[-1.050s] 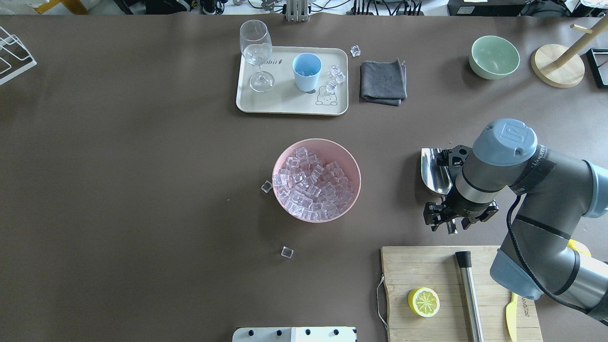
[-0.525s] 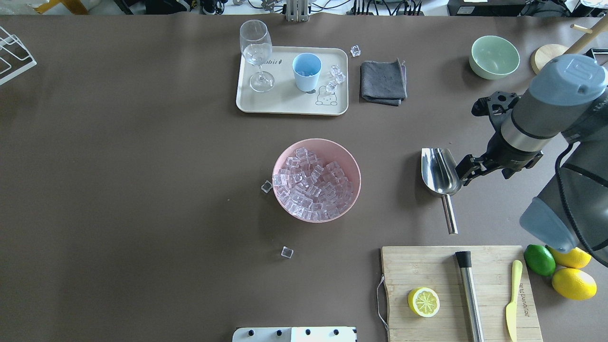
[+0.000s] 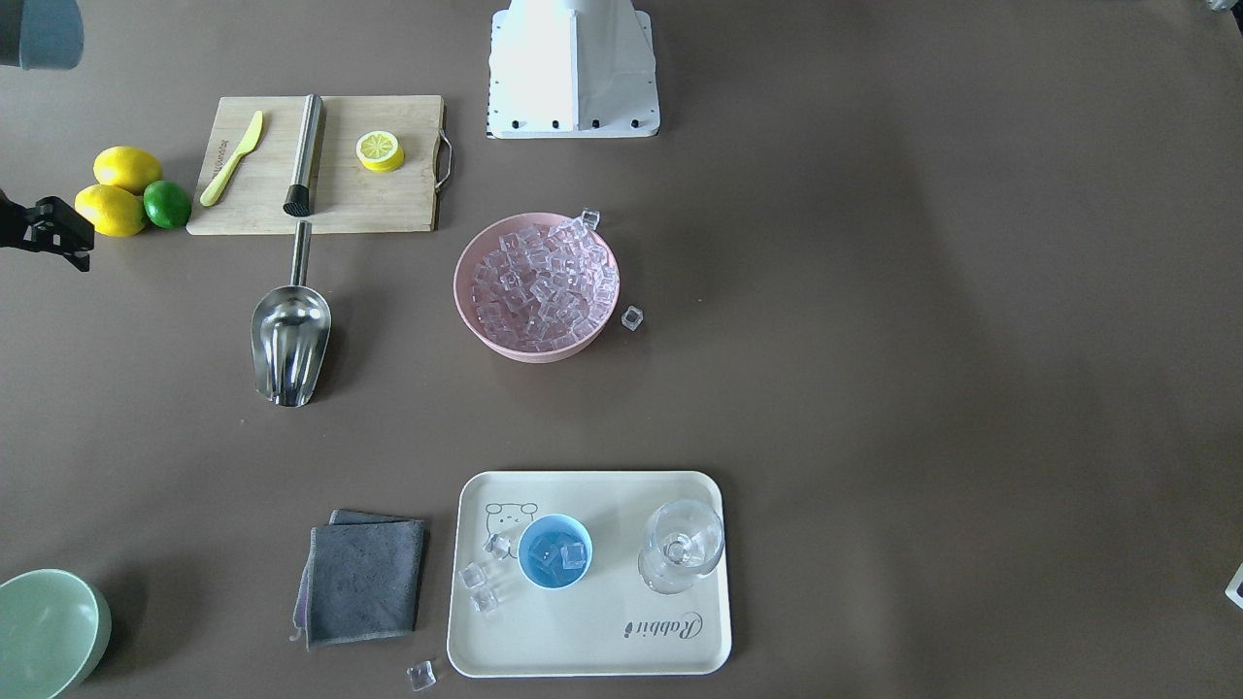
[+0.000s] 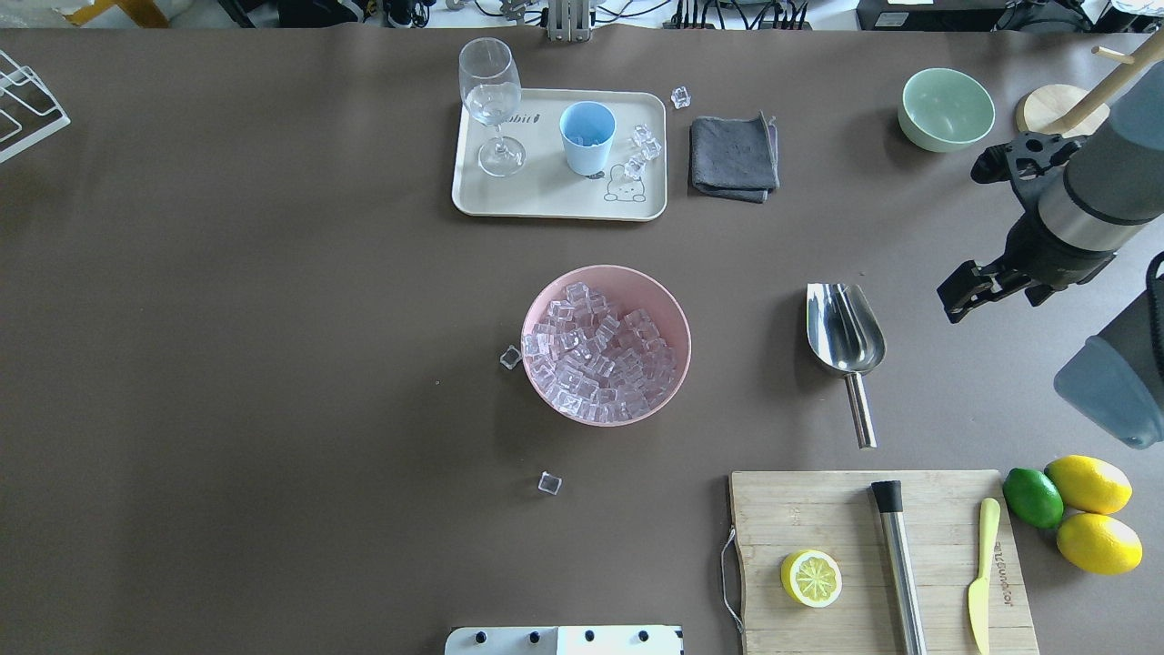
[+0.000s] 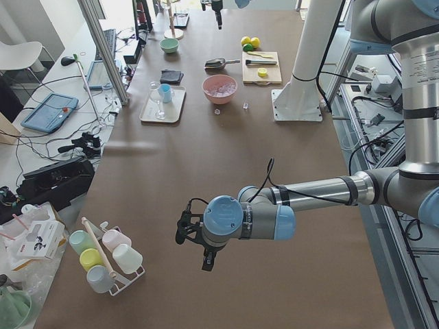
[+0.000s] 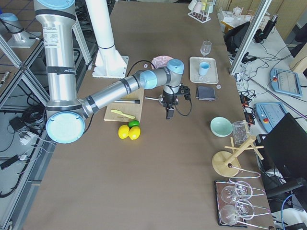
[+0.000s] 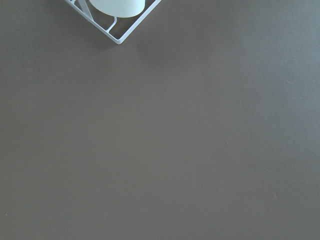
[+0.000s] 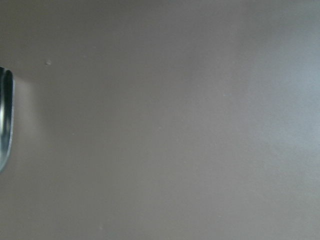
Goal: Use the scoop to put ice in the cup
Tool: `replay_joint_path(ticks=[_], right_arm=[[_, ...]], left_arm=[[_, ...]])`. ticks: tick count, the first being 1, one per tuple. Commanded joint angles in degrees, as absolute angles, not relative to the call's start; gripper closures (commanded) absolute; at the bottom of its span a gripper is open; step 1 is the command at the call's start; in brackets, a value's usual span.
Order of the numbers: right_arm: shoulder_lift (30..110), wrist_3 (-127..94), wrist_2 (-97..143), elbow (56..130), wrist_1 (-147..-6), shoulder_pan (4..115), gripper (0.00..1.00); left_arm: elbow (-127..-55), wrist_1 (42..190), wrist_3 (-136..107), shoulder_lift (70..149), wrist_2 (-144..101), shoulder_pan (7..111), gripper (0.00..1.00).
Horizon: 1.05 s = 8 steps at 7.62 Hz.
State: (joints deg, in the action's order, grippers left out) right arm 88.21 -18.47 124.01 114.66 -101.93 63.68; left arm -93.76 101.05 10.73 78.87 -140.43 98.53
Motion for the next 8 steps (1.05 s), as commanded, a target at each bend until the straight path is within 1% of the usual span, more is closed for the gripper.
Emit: replay_joint_path(ticks=[1, 2, 3, 5, 8], right_arm=[[96.0, 4.0, 128.1, 111.4, -101.8, 79.9, 0.00], [96.7, 8.2, 128.2, 108.7, -101.8, 84.2, 0.00], [96.6, 9.1, 128.1, 105.8, -101.8, 86.2, 0.00], [96.2, 9.5, 127.9, 103.5, -101.7, 87.4, 0.00], [97.4, 9.1, 129.7, 103.4, -100.8, 88.6, 0.00]], left_arm=[[-97.7, 95.8, -1.3, 79.0, -139.8, 95.7, 0.01], [-99.4, 94.2, -2.3, 78.8, -139.8, 95.5, 0.01], [-99.3, 93.0, -2.3, 78.8, -139.9, 95.5, 0.01], [-99.6, 92.8, -2.3, 78.8, -139.9, 95.4, 0.01], [-99.9, 91.8, -3.9, 78.8, -139.9, 95.4, 0.01]])
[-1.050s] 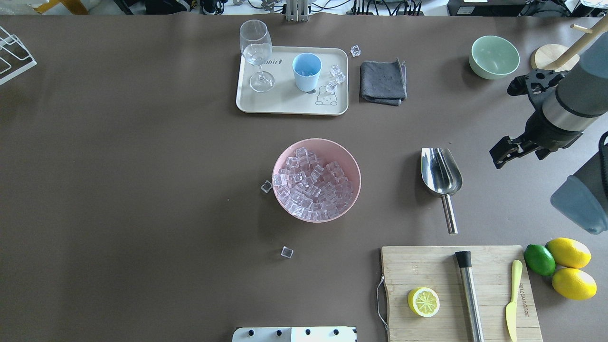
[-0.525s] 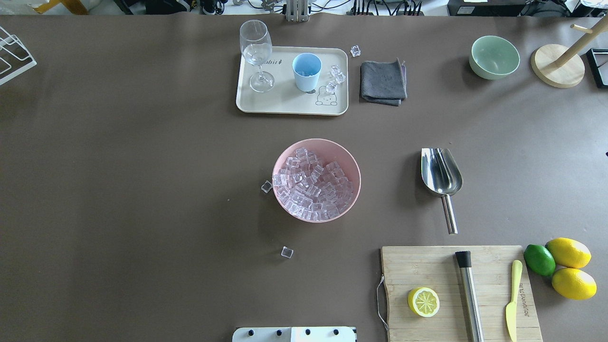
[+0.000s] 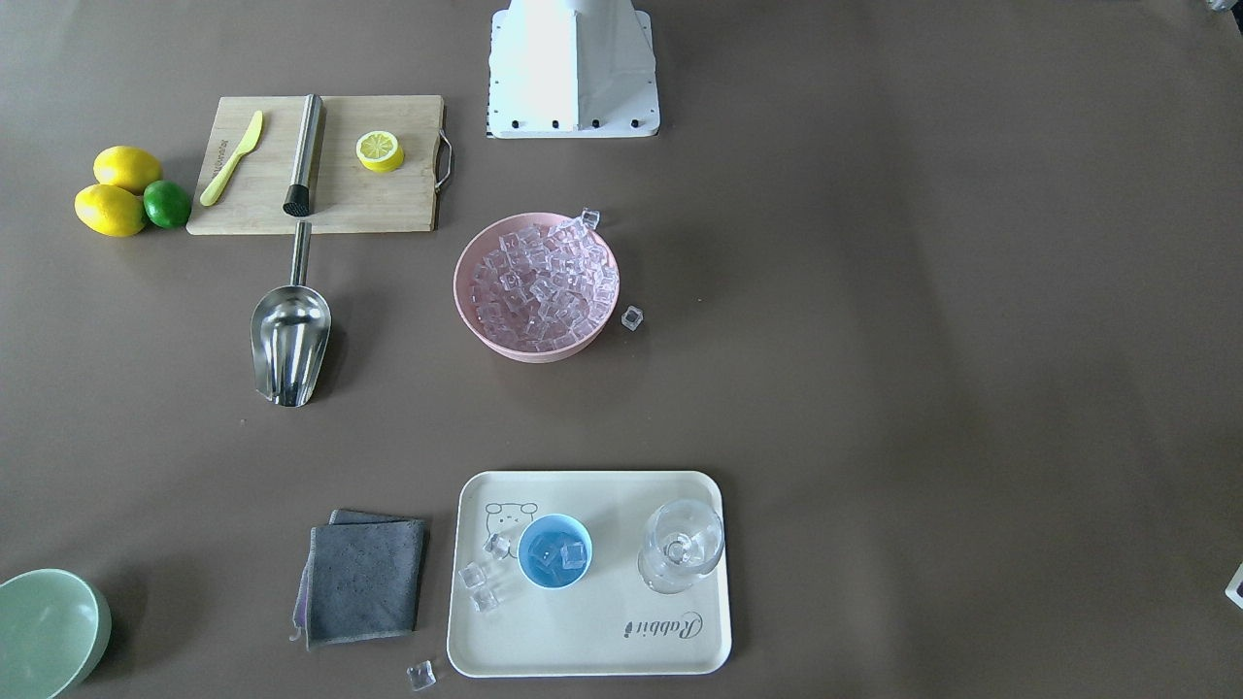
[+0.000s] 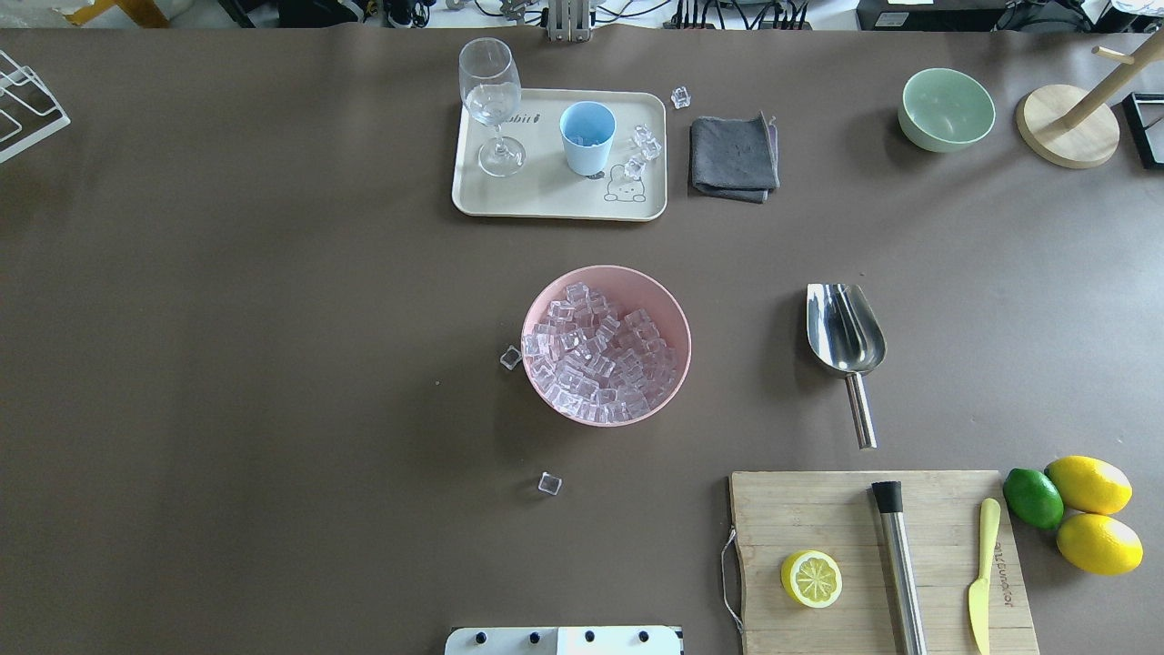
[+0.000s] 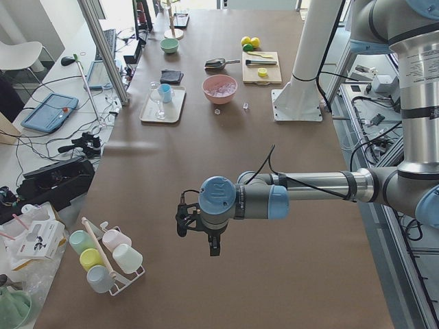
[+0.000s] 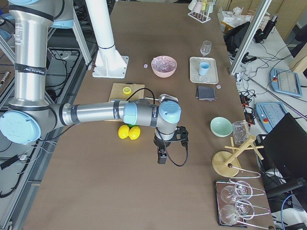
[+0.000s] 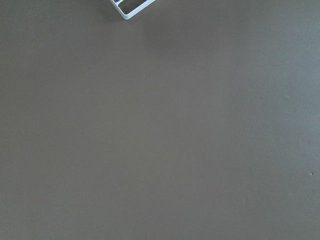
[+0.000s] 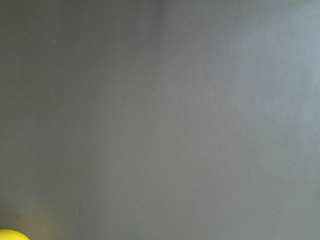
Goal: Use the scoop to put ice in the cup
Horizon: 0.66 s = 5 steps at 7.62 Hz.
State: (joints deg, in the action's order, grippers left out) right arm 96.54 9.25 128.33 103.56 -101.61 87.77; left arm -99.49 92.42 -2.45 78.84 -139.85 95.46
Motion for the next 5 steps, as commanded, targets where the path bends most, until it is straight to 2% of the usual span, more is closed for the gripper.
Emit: replay_joint_path(ticks=[1, 3, 5], right_arm=[[98.8, 8.8, 130.0, 102.8, -97.4, 88.9, 0.00], [99.1, 8.7, 131.7, 99.2, -92.7, 89.8, 0.00], [99.0, 8.3, 131.7, 99.0, -92.5, 89.8, 0.00]], left_arm=[[-100.7, 91.7, -7.7, 78.8, -139.9, 95.3, 0.01], [-100.6, 91.1, -8.7, 78.8, -140.0, 95.3, 0.02], [-100.4, 90.9, -8.7, 79.0, -139.8, 95.3, 0.02]])
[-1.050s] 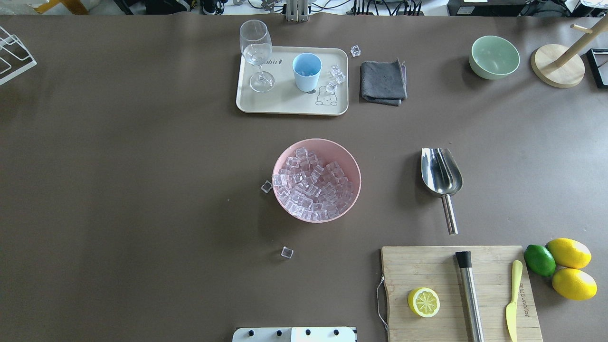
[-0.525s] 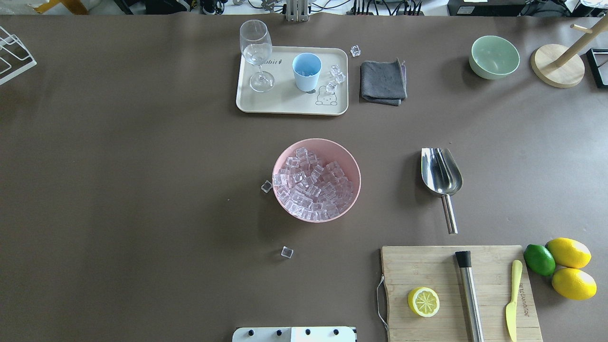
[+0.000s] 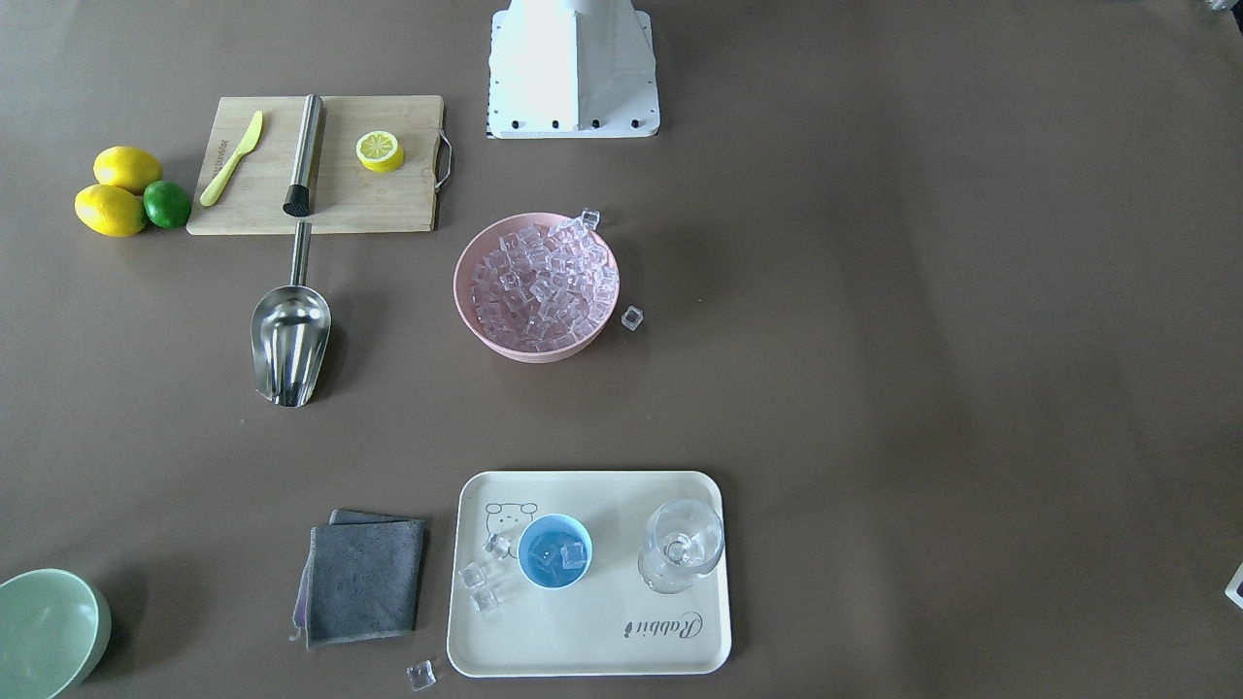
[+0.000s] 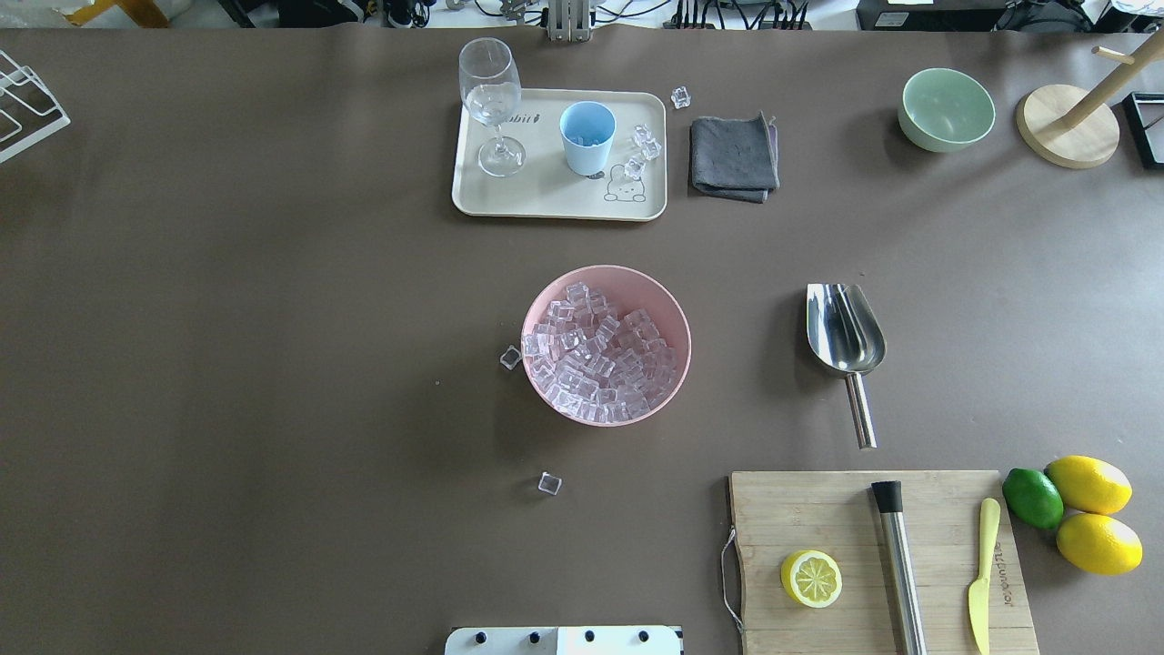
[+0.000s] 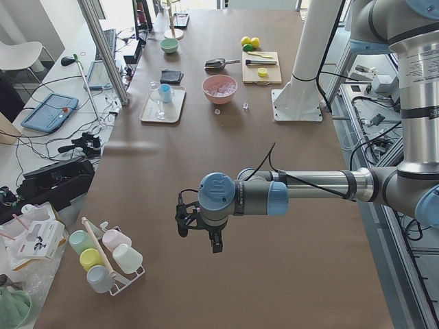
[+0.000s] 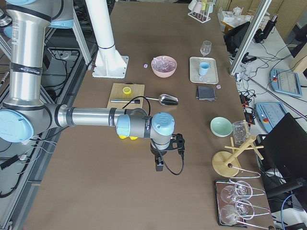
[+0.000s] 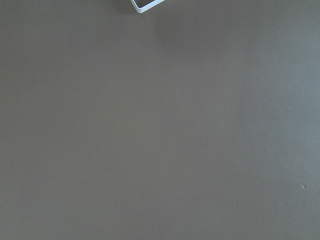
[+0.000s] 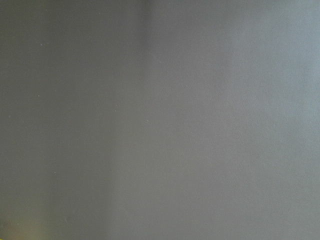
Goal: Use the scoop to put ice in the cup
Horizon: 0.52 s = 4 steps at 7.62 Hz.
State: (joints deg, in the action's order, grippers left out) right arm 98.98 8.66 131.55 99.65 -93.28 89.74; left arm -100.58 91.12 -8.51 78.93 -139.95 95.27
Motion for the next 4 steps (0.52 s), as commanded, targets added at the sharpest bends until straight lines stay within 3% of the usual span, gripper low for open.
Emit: replay_joint_path(ticks=[1, 4], right_arm=[[99.0, 7.4, 131.7, 99.0, -92.5, 89.9, 0.00], [98.9, 7.5, 131.3, 99.1, -92.5, 89.9, 0.00]], left_arm=[[-100.1, 90.9, -8.7, 78.9, -139.7, 95.3, 0.02], [-99.6, 90.9, -8.8, 79.0, -138.6, 95.2, 0.02]])
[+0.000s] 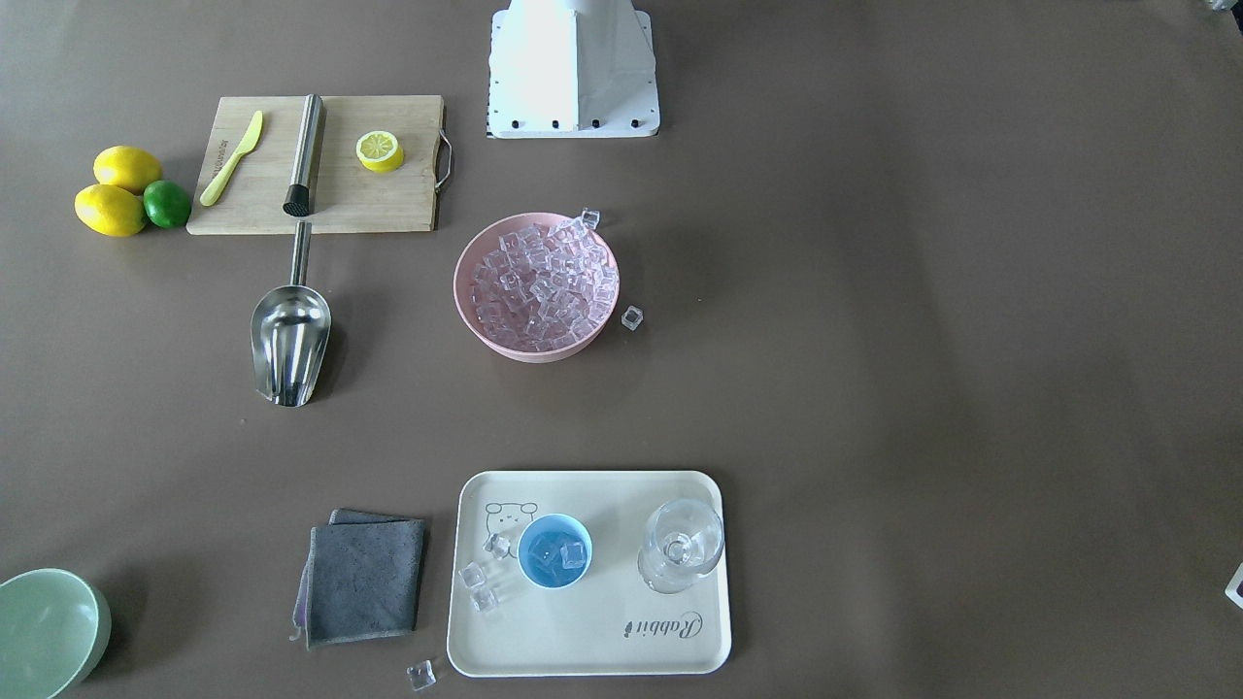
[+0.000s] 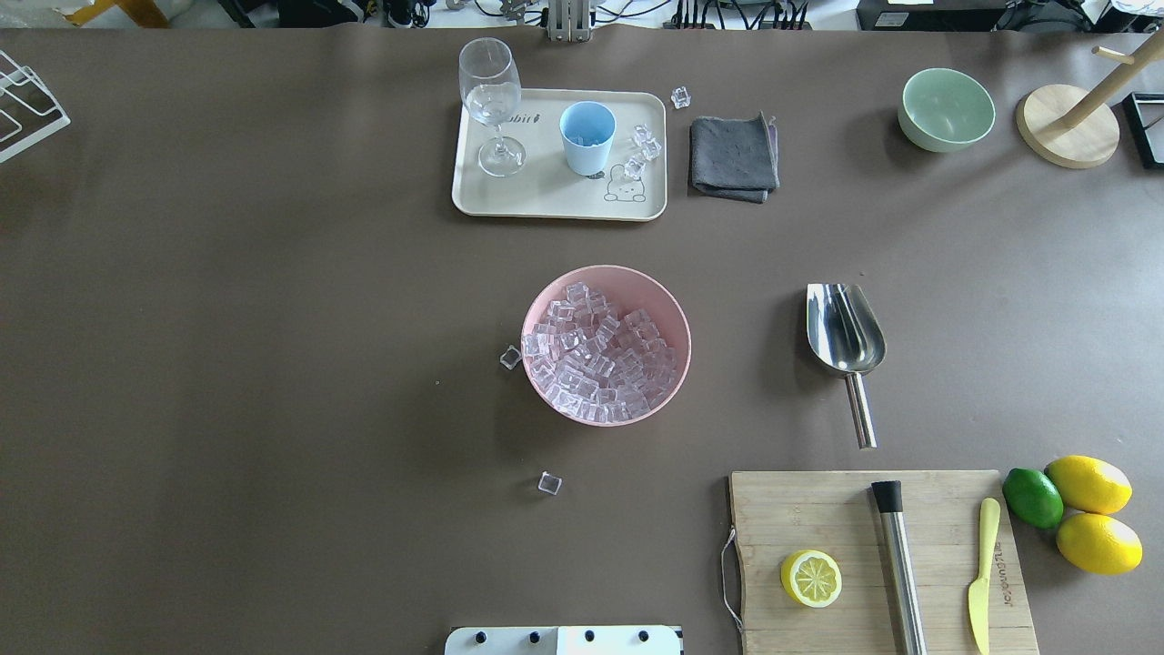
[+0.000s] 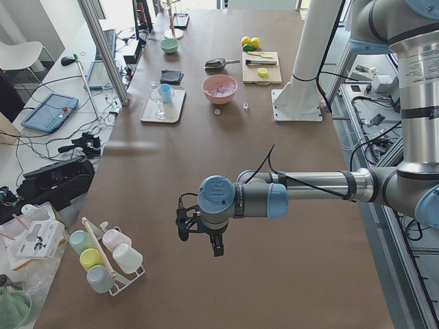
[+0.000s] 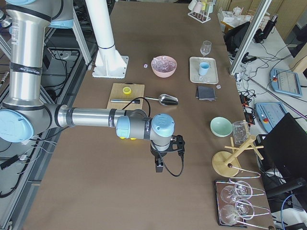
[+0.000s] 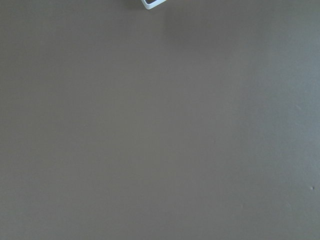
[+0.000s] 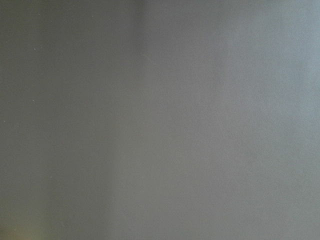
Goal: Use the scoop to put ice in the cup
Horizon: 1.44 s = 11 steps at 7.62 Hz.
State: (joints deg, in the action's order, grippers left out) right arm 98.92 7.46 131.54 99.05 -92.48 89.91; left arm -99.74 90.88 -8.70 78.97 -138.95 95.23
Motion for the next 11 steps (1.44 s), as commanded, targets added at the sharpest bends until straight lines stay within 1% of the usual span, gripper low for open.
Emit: replay_joint_path(ticks=[1, 11], right_arm=[[98.9, 7.5, 131.2, 99.1, -92.5, 89.9, 0.00], [99.0, 7.3, 131.2, 99.1, -92.5, 89.9, 0.00]], left_arm=[[-99.5, 90.8, -8.8, 79.2, -138.6, 95.2, 0.02], [-98.5, 90.8, -8.7, 79.4, -138.2, 95.3, 0.02]])
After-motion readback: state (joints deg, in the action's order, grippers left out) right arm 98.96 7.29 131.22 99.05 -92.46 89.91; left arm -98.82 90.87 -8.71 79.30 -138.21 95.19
